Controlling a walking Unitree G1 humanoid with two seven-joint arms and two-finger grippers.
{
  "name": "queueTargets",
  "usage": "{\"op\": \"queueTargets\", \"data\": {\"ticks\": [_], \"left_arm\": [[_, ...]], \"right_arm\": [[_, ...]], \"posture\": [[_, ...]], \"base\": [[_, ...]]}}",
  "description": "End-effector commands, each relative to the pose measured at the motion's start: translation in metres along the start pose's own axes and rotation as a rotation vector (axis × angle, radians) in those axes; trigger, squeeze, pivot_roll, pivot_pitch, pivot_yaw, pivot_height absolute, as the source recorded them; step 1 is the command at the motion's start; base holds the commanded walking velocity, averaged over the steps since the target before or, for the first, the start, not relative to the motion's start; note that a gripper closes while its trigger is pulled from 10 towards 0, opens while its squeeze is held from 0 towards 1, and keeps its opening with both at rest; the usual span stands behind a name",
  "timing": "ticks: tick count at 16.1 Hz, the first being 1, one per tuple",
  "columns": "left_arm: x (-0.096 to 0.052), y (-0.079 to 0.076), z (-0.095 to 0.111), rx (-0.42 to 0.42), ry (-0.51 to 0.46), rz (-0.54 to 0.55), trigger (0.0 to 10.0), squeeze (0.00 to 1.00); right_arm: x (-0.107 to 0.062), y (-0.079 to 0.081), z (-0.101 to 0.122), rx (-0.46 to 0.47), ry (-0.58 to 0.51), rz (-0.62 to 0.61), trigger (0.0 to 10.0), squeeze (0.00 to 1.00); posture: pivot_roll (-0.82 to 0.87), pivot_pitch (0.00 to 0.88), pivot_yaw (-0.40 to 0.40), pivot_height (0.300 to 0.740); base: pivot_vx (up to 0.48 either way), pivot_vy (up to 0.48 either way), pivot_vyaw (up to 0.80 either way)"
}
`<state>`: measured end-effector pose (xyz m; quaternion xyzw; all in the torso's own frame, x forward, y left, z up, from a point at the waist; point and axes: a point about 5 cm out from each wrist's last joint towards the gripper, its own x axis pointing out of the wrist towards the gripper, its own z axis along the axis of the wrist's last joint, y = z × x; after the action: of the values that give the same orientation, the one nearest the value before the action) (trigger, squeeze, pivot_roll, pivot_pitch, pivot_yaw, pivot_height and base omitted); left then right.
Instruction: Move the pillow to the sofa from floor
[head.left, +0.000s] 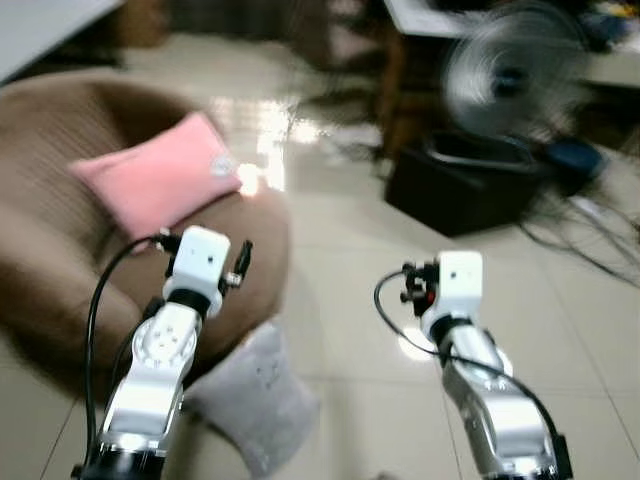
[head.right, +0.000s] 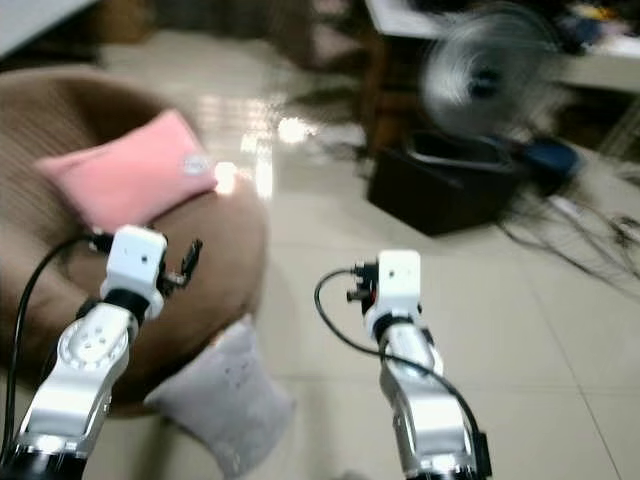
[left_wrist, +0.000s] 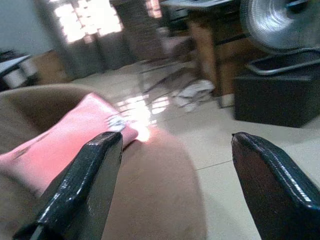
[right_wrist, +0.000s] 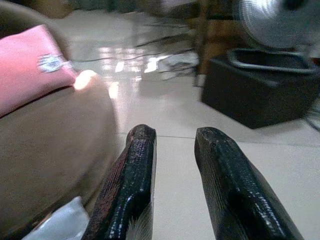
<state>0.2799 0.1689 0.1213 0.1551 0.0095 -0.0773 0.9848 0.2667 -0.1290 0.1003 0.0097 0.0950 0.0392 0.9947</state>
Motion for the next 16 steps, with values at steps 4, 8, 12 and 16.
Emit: {"op": "queueTargets", "data": {"ticks": [4, 8, 12, 16], "left_arm": [[0.0017, -0.0092, 0.0049, -0.008, -0.017, -0.027, 10.0, 0.0], [0.0018, -0.0094, 0.0046, -0.007, -0.015, -0.027, 10.0, 0.0], [0.0009, -0.0064, 0.0089, 0.046, -0.054, 0.001, 10.0, 0.0], [0.001, -0.0066, 0.0068, -0.01, -0.034, -0.004, 10.0, 0.0]], "right_arm": [[-0.0014, -0.011, 0.0, -0.002, 0.0, -0.036, 10.0, 0.0], [-0.0013, -0.0115, 0.0004, -0.002, 0.0, -0.037, 10.0, 0.0], [-0.0012, -0.011, 0.0001, -0.012, 0.003, -0.034, 10.0, 0.0], [0.0006, -0.0105, -0.0009, -0.033, 0.019, -0.022, 10.0, 0.0]], "posture": [[0.0, 0.024, -0.022, 0.74], [0.0, 0.027, -0.023, 0.74], [0.0, 0.029, -0.022, 0.74], [0.0, 0.036, -0.023, 0.74]], "base": [[0.0, 0.48, -0.8], [0.0, 0.48, -0.8], [0.0, 0.124, -0.6], [0.0, -0.349, 0.0]]}}
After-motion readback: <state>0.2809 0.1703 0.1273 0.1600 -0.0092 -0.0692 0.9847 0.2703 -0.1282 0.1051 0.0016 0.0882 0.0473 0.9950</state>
